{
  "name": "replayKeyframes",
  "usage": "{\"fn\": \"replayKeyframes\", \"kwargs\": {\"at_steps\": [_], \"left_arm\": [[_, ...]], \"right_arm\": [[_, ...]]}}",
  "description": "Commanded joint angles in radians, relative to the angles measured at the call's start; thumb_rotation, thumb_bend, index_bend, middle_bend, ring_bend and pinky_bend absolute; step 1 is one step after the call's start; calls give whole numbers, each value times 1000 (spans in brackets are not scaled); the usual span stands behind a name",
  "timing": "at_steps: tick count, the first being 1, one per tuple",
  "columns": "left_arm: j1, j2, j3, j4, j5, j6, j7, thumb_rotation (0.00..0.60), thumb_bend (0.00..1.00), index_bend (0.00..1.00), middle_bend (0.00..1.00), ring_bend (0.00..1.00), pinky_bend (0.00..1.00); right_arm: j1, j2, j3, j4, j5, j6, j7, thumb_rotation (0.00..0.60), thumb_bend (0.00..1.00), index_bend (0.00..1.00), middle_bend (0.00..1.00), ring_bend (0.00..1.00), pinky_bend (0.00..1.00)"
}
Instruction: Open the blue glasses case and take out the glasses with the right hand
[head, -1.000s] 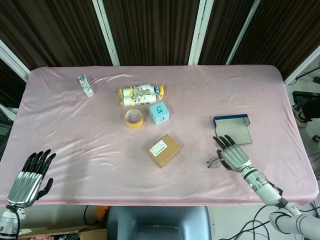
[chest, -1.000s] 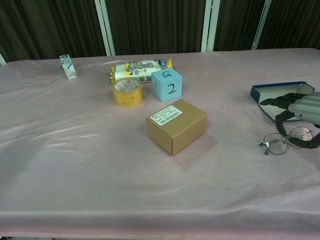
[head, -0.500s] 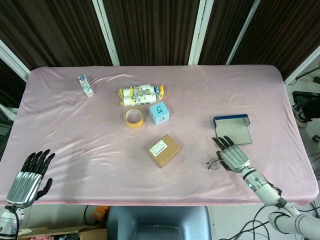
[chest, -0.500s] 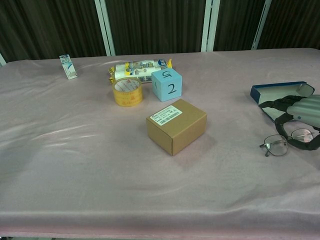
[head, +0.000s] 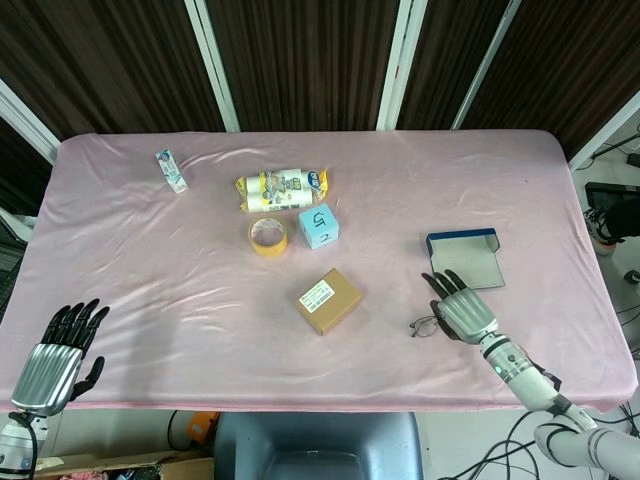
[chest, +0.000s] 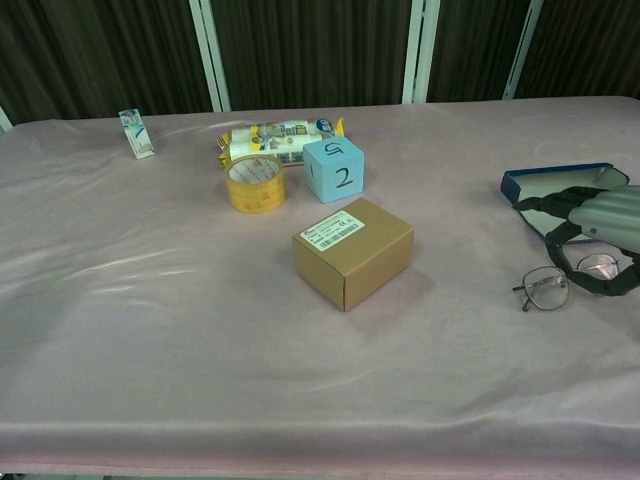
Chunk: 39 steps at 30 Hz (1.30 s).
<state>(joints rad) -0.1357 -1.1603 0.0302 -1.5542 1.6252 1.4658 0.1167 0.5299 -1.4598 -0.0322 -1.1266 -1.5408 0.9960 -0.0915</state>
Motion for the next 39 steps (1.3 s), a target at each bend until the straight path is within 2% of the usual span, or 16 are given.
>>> {"fn": "replayKeyframes", "kwargs": {"at_steps": [1, 8, 15, 22, 29, 33, 37, 39], "left_arm": [[1, 1, 0, 0, 1, 2, -3, 600, 417, 0, 0, 0, 83], [1, 2, 2, 1, 4, 1, -5, 600, 417, 0, 0, 0, 83], [0, 0, 0, 1, 1, -1, -1, 600, 416, 0, 0, 0, 82], [2, 5, -5, 4, -6, 2, -14, 600, 417, 0, 0, 0, 83], [-2, 5, -2, 6, -5, -6, -16, 600, 417, 0, 0, 0, 83], [0, 6, -5, 6, -11, -5, -17, 600, 417, 0, 0, 0, 83], [-2, 6, -6, 8, -13, -9, -19, 600, 417, 0, 0, 0, 83], [-3, 6, -5, 8, -12, -11, -19, 600, 417, 0, 0, 0, 83]], "right_arm": [[2, -2, 7, -7, 1, 6, 4, 600, 637, 732, 89, 0, 0], [34, -20, 51, -17, 36, -21, -1, 600, 637, 734, 92, 0, 0], [119, -81, 148, -11, 125, -97, -71, 600, 637, 734, 96, 0, 0], [198, -181, 230, 59, 259, -172, -203, 600, 637, 734, 97, 0, 0], [253, -288, 259, 158, 347, -220, -269, 600, 637, 716, 97, 0, 0], [272, -325, 260, 206, 359, -214, -299, 600, 637, 624, 97, 0, 0], [276, -326, 266, 212, 394, -212, -346, 600, 634, 328, 28, 0, 0], [274, -318, 271, 198, 411, -209, -360, 600, 597, 268, 12, 0, 0]]}}
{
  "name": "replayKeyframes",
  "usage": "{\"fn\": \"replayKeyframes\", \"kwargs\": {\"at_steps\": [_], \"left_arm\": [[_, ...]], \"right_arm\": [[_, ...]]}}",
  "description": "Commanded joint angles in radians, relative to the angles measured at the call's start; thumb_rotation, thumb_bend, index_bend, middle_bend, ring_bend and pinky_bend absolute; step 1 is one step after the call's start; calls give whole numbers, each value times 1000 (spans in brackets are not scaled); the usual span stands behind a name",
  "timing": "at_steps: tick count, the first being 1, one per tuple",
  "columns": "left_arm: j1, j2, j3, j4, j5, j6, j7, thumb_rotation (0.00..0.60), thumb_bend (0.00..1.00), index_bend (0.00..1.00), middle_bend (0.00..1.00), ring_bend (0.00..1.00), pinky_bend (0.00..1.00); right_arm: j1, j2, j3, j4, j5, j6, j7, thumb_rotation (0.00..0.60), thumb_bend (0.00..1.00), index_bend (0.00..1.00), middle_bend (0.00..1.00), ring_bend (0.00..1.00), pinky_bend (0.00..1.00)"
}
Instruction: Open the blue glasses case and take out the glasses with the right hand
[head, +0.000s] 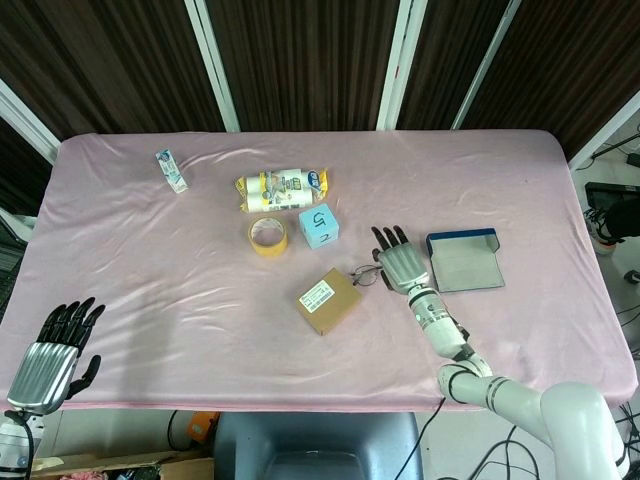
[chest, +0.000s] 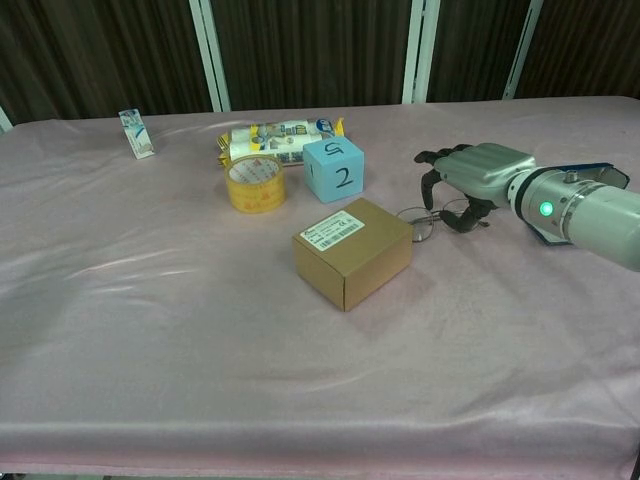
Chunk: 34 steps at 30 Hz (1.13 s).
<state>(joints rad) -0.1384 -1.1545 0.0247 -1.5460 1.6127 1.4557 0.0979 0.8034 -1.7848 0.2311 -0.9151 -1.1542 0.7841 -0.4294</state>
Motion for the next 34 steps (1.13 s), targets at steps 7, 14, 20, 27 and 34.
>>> {"fn": "replayKeyframes", "kwargs": {"at_steps": [7, 14, 20, 27, 34], "left_arm": [[3, 0, 2, -2, 6, 8, 0, 600, 417, 0, 0, 0, 84], [11, 7, -3, 2, 12, 35, -28, 600, 417, 0, 0, 0, 82], [22, 10, -1, 6, 25, 62, -40, 600, 417, 0, 0, 0, 76], [25, 7, 6, 10, 44, 69, -34, 600, 417, 0, 0, 0, 74], [33, 7, 10, 9, 57, 86, -31, 600, 417, 0, 0, 0, 74]], "right_arm": [[-47, 117, 10, -191, 8, 83, 17, 600, 412, 226, 5, 0, 0], [-292, 431, -105, -643, -136, 417, 16, 600, 399, 146, 0, 0, 0], [-563, 604, -281, -811, -265, 730, -6, 600, 377, 74, 0, 0, 0], [-732, 522, -303, -634, -303, 915, 180, 600, 369, 59, 0, 0, 0], [-728, 533, -276, -620, -299, 853, 228, 600, 369, 60, 0, 0, 0]]}}
